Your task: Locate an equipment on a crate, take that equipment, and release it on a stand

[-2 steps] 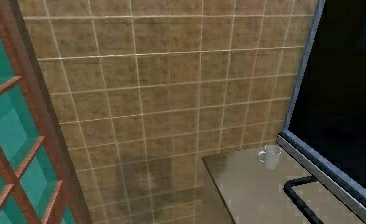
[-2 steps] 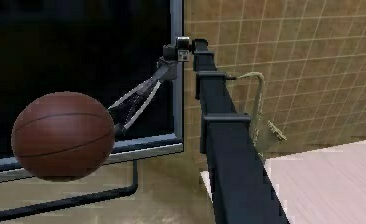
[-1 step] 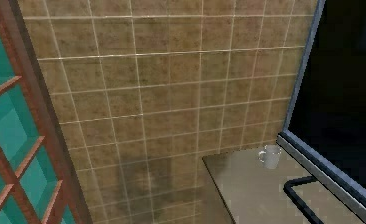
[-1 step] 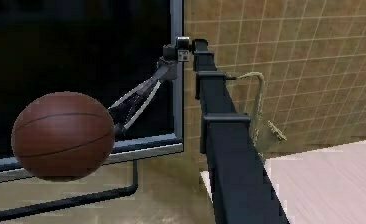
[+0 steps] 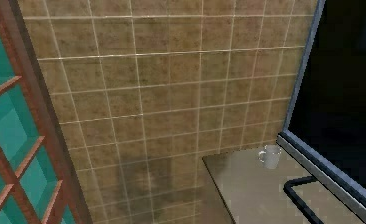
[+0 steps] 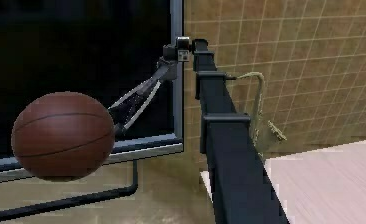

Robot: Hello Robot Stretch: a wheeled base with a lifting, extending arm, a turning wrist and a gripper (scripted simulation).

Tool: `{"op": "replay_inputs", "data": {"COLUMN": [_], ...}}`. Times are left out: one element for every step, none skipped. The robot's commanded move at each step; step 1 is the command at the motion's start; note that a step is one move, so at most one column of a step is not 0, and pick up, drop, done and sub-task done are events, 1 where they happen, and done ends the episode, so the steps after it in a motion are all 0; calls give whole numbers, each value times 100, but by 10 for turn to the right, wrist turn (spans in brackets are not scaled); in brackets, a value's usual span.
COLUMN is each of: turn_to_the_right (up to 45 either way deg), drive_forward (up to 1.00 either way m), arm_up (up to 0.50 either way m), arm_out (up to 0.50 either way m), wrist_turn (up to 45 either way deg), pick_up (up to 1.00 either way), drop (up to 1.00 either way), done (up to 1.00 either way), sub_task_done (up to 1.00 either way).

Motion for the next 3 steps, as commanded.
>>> {"op": "replay_inputs", "data": {"turn_to_the_right": [0, 0, 0], "drive_forward": [0, 0, 0], "arm_up": [0, 0, 0], "arm_out": [0, -10, 0], "wrist_turn": [0, 0, 0], "pick_up": [0, 0, 0], "drop": [100, 0, 0], "done": [0, 0, 100], "sub_task_done": [0, 0, 0]}}
